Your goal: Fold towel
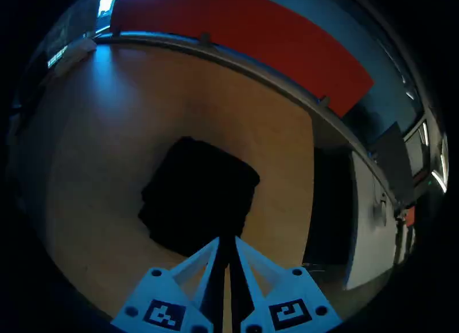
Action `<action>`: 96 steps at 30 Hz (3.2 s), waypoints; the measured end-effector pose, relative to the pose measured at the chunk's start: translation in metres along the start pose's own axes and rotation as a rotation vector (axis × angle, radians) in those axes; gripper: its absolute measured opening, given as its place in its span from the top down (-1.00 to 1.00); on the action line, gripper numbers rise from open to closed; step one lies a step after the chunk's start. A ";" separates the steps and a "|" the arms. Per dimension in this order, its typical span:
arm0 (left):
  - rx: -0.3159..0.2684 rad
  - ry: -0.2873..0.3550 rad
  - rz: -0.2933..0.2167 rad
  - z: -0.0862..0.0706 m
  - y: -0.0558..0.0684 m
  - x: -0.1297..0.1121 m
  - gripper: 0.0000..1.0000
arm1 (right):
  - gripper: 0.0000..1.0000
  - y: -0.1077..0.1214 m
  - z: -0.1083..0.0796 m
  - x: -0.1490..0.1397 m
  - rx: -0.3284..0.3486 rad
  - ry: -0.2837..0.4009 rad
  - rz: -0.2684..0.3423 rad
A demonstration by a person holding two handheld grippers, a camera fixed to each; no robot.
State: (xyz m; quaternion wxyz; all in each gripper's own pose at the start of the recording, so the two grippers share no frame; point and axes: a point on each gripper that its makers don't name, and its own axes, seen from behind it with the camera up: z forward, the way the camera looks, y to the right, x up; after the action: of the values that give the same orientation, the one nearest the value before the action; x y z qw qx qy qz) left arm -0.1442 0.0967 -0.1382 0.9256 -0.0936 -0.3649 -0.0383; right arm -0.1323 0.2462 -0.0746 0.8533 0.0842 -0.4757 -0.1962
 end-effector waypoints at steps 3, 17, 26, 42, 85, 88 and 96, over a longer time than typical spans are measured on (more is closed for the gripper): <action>0.001 -0.001 0.003 0.000 0.000 0.000 -0.91 | 0.93 0.003 0.004 -0.009 -0.002 -0.022 0.009; 0.008 -0.008 0.010 -0.003 0.000 -0.001 -0.91 | 0.93 0.003 0.019 -0.038 0.019 -0.105 0.005; 0.012 -0.011 0.011 -0.004 -0.001 -0.004 -0.91 | 0.93 0.006 0.022 -0.050 0.007 -0.133 0.021; 0.018 -0.017 0.010 -0.007 -0.005 -0.008 -0.91 | 0.90 0.011 0.026 -0.053 -0.017 -0.146 0.026; 0.015 0.045 -0.022 -0.008 -0.021 0.010 -0.91 | -0.74 -0.028 -0.016 0.020 -0.103 0.143 0.180; 0.017 0.051 -0.026 -0.006 -0.022 0.013 -0.91 | -0.74 -0.032 -0.022 0.031 -0.108 0.185 0.224; 0.028 0.066 -0.027 -0.003 -0.025 0.023 -0.91 | -0.74 -0.035 -0.036 0.053 -0.122 0.281 0.357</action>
State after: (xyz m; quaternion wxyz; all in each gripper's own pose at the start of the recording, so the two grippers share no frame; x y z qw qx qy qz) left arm -0.1292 0.0716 -0.1209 0.9377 -0.0744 -0.3360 -0.0486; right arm -0.0858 0.1908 -0.0645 0.9357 -0.0265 -0.3470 -0.0572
